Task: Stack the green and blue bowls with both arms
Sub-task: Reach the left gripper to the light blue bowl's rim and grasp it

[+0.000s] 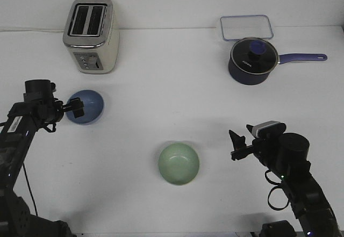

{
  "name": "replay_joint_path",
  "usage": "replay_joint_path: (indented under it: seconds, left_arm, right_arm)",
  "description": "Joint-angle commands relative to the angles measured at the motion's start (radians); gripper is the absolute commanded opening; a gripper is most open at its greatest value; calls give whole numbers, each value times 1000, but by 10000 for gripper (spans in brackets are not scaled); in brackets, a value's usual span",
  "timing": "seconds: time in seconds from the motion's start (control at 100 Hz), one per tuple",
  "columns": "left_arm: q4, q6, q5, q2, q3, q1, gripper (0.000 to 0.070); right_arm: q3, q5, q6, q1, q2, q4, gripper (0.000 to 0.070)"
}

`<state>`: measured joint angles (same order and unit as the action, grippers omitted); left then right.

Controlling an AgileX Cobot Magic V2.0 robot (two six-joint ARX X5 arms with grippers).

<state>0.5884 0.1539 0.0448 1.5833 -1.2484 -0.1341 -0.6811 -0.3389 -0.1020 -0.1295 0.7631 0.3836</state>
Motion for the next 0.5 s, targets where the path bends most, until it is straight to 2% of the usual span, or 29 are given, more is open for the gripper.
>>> replay_joint_path:
  seconds: [0.0, 0.06, 0.18, 0.22, 0.28, 0.4, 0.49]
  left_arm:
    - [-16, -15, 33, 48, -26, -9, 585]
    - [-28, -15, 61, 83, -26, -12, 585]
    - [-41, -14, 63, 138, -26, -13, 581]
    - [-41, -14, 63, 150, -26, -13, 561]
    - [-42, -15, 63, 157, -26, -13, 432]
    - [-53, -34, 61, 157, -26, -13, 7]
    - [-46, -39, 60, 158, -26, -13, 14]
  right_arm:
    - [-7, -5, -7, -2, 3, -8, 441]
    - [-7, -5, -7, -2, 3, -8, 441]
    - [-7, -5, -7, -2, 3, -8, 441]
    - [-7, -5, -7, -2, 3, -8, 441]
    - [-7, -5, -7, -2, 3, -8, 441]
    - [-7, -5, -7, -2, 3, -8, 441]
    - [-7, -5, -7, -2, 3, -8, 441]
